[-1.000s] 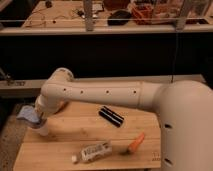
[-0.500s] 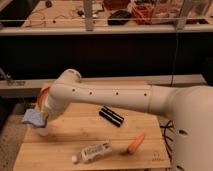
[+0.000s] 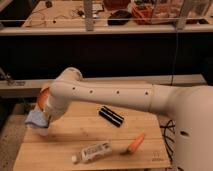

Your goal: Place the white sponge in the ceramic cup

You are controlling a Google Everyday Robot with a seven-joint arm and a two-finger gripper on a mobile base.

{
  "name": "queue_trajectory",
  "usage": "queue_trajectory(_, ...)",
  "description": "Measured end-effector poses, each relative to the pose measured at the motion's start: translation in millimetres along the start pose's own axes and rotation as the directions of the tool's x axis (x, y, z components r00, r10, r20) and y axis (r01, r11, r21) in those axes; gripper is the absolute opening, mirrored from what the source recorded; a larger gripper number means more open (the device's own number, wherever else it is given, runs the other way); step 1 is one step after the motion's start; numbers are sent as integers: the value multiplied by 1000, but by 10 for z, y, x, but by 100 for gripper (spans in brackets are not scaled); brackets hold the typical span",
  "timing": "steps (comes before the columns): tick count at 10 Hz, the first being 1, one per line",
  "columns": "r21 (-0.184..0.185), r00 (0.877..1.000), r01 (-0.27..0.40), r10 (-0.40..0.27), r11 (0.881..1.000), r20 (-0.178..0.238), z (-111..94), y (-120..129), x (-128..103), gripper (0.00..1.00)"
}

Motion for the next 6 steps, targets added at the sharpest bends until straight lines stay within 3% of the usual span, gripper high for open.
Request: queue_trajectory(6, -29, 999, -27, 28, 999, 24, 71, 89, 114, 0)
